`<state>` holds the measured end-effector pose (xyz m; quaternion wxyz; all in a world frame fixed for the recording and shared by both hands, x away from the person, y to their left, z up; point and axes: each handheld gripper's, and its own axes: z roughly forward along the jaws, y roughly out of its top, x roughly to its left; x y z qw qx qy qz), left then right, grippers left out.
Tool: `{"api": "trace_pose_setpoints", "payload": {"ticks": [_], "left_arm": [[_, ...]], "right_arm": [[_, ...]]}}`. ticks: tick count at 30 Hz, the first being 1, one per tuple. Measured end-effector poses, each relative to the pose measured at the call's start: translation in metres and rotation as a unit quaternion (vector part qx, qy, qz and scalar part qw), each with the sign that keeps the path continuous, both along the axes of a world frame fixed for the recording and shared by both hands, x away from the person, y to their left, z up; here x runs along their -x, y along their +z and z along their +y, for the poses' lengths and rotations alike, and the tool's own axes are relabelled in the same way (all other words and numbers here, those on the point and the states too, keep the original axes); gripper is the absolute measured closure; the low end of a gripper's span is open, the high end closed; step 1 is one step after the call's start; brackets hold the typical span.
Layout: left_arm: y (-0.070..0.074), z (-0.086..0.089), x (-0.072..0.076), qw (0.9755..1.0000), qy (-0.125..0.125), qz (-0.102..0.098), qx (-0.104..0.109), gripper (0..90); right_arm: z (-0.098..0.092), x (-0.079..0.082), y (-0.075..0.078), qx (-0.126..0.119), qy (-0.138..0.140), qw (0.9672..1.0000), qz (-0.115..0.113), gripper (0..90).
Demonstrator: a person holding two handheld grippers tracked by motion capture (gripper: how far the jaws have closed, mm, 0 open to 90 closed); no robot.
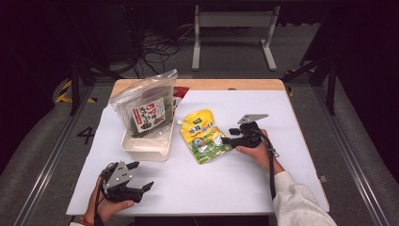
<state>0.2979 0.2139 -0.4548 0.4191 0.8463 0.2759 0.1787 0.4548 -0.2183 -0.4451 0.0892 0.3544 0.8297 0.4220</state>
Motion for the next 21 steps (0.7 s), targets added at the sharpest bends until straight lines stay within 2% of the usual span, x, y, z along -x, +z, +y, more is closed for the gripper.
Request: {"api": "trace_pose_setpoints", "payload": {"ticks": [2, 6, 7, 10, 11, 13, 14, 16, 19, 21], "left_arm": [[0.001, -0.001, -0.001, 1.0000, -0.004, -0.002, 0.000, 15.9], [0.000, -0.003, -0.002, 1.0000, -0.009, 0.002, 0.001, 15.9], [-0.001, -0.005, -0.002, 0.9999, -0.014, 0.006, 0.000, 15.8], [-0.003, -0.008, -0.002, 0.9997, -0.020, 0.010, -0.008, 15.3], [-0.004, -0.011, -0.003, 0.9996, -0.026, 0.012, -0.007, 15.3], [-0.003, -0.013, -0.003, 0.9994, -0.030, 0.014, -0.008, 15.3], [-0.003, -0.014, -0.003, 0.9992, -0.035, 0.020, 0.002, 15.3], [-0.004, -0.015, -0.005, 0.9989, -0.039, 0.024, 0.004, 15.4], [-0.004, -0.017, -0.006, 0.9988, -0.040, 0.027, 0.006, 15.4], [-0.003, -0.019, -0.007, 0.9985, -0.044, 0.030, 0.010, 15.4]], "right_arm": [[0.008, -0.009, -0.005, -0.010, 0.006, 0.9995, 0.029, 35.5], [0.016, -0.012, -0.008, -0.024, 0.023, 0.9981, 0.052, 36.8], [0.017, -0.013, -0.008, -0.028, 0.027, 0.9977, 0.056, 40.4], [0.016, -0.014, -0.010, -0.038, 0.030, 0.9966, 0.067, 43.3], [0.015, -0.015, -0.010, -0.046, 0.038, 0.9953, 0.076, 48.5], [0.015, -0.015, -0.010, -0.046, 0.040, 0.9952, 0.076, 50.3], [0.015, -0.015, -0.008, -0.038, 0.045, 0.9957, 0.072, 57.9], [0.015, -0.016, -0.006, -0.032, 0.052, 0.9959, 0.068, 63.4], [0.015, -0.016, -0.005, -0.027, 0.056, 0.9959, 0.066, 66.5], [0.016, -0.015, -0.003, -0.020, 0.060, 0.9964, 0.055, 71.4]]}}
